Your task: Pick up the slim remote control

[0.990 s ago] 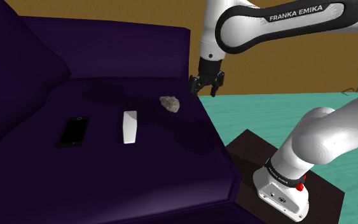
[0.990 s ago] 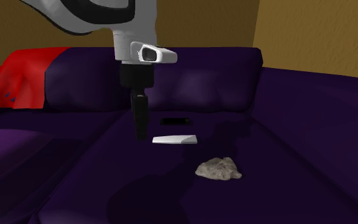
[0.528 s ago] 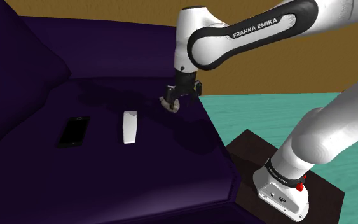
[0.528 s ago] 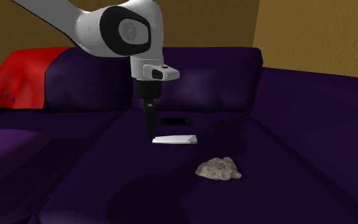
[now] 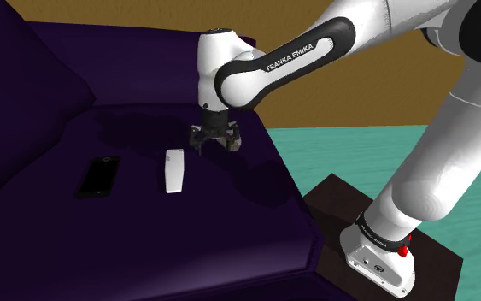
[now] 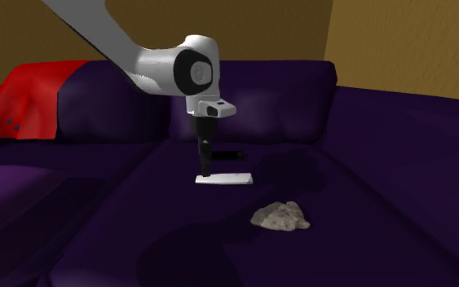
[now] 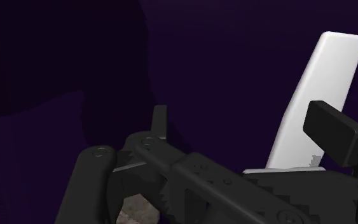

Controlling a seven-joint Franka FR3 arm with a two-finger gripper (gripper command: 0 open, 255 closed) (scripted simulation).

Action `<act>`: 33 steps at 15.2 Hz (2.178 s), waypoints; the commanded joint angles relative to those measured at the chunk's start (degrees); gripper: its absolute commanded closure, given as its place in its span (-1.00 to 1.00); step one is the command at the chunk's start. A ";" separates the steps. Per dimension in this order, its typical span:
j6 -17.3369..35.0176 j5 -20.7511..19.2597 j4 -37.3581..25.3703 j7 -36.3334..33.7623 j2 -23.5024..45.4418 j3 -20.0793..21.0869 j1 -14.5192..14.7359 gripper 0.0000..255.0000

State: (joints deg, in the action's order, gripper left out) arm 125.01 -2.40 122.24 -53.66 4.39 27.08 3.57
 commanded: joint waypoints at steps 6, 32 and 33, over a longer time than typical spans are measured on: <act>0.79 -9.68 -15.49 -12.26 17.58 -1.64 5.16 -1.00; 1.94 -14.66 -27.79 -18.08 31.25 -5.11 10.40 1.00; 1.40 -14.47 -27.92 -17.96 30.82 -4.97 10.31 1.00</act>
State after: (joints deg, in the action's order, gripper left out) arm 126.81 -17.04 94.34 -71.78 35.61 21.98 14.01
